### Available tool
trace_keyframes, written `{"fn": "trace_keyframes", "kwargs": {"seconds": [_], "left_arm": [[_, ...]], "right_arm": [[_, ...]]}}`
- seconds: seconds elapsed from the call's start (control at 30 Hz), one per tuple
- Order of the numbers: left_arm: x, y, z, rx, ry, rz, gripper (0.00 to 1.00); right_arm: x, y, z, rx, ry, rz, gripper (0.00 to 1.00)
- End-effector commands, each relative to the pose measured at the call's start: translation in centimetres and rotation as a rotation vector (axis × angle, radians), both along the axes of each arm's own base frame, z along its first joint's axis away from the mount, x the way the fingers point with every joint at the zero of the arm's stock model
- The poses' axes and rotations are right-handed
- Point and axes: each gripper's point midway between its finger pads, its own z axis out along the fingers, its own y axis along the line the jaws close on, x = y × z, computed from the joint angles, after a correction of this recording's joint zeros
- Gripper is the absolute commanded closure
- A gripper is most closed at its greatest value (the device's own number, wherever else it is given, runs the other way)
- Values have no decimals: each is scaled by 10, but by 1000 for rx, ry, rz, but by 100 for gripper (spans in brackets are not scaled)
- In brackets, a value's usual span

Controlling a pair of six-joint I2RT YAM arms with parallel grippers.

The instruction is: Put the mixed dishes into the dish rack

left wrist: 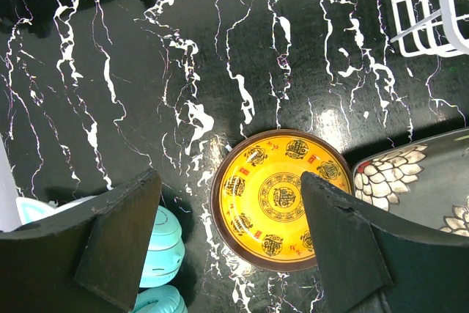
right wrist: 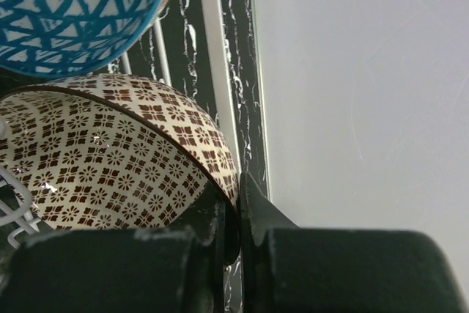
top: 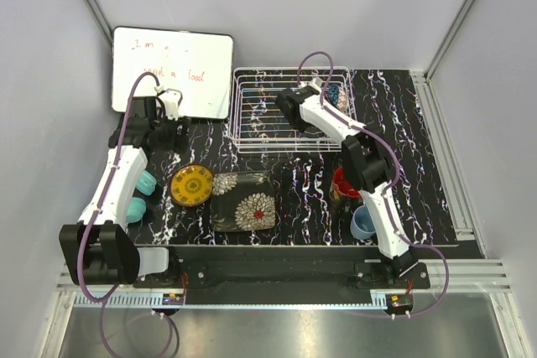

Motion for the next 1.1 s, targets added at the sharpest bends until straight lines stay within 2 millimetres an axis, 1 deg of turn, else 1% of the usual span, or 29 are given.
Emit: {"fn": "trace_keyframes", "kwargs": {"seconds": [0.0, 0.03, 0.07, 0.13, 0.17, 0.23, 0.3, 0.4, 0.43, 0.5, 0.53, 0.57, 0.6, 0.63, 0.67, 0.7, 0.73, 0.77, 0.8, 0.83, 0.87, 0.9, 0.93, 0.97, 1.0, 1.03, 1.07], "left_arm": [[6, 0, 16, -4, -57, -7, 20], [5, -1, 16, -3, -57, -7, 20], [5, 0, 16, -2, -58, -5, 19], [5, 1, 16, 0, -56, -6, 19], [5, 1, 16, -2, -55, -6, 19], [5, 0, 16, -7, -55, -8, 19], [6, -1, 15, -15, -53, -9, 19], [6, -2, 15, -21, -51, -9, 19], [7, -2, 17, -23, -55, -7, 19], [8, -3, 18, -26, -60, -9, 19], [8, -3, 20, -27, -62, -9, 19], [8, -3, 21, -29, -64, -6, 19], [8, -4, 22, -32, -67, -9, 19], [9, -4, 26, -32, -73, -11, 19], [6, -6, 26, -38, -63, -22, 19], [4, -8, 26, -39, -53, -40, 19], [2, -11, 31, -40, -48, -69, 19], [-9, -16, 24, -34, -4, -139, 19], [-17, -17, 22, -18, 4, -167, 19], [-22, -17, 18, 2, 12, -194, 19], [-32, -15, 16, 48, 17, -249, 19], [-42, -14, 4, 66, 49, -272, 19], [-49, -13, -1, 80, 66, -292, 19], [-58, -12, -5, 103, 79, -325, 19], [-67, -13, -16, 107, 109, -340, 20], [-73, -13, -20, 113, 118, -351, 20], [-76, -14, -20, 120, 106, -363, 20]], "right_arm": [[5, 11, -6, 63, 1, 6, 92], [5, 13, -9, 65, 10, 8, 83], [5, 15, -10, 69, 9, 12, 68], [4, 16, -8, 72, 11, 16, 57], [4, 17, -6, 78, 4, 15, 44], [4, 16, 4, 88, -17, 17, 37], [3, 16, 13, 103, -34, 16, 32], [-2, 16, 36, 143, -76, 18, 29], [-5, 14, 52, 164, -103, 20, 29], [-12, 17, 69, 225, -127, 30, 27], [-18, 17, 90, 270, -165, 40, 27], [-22, 21, 100, 302, -176, 56, 27], [-29, 32, 106, 354, -169, 89, 26], [-41, 38, 128, 421, -199, 123, 26], [-52, 54, 126, 514, -154, 168, 26], [-64, 75, 131, 586, -134, 233, 26], [-80, 82, 151, 678, -149, 286, 27], [-100, 105, 133, 808, -32, 346, 27], [-109, 127, 136, 932, -12, 416, 27], [-129, 131, 156, 1049, -21, 490, 28], [-143, 150, 133, 1153, 51, 546, 27], [-153, 153, 130, 1211, 59, 568, 27], [-173, 148, 114, 1255, 95, 565, 27], [-183, 162, 113, 1342, 131, 607, 27], [-192, 164, 110, 1381, 149, 617, 28], [-201, 164, 86, 1392, 203, 583, 29], [-203, 170, 81, 1427, 210, 597, 29]]}}
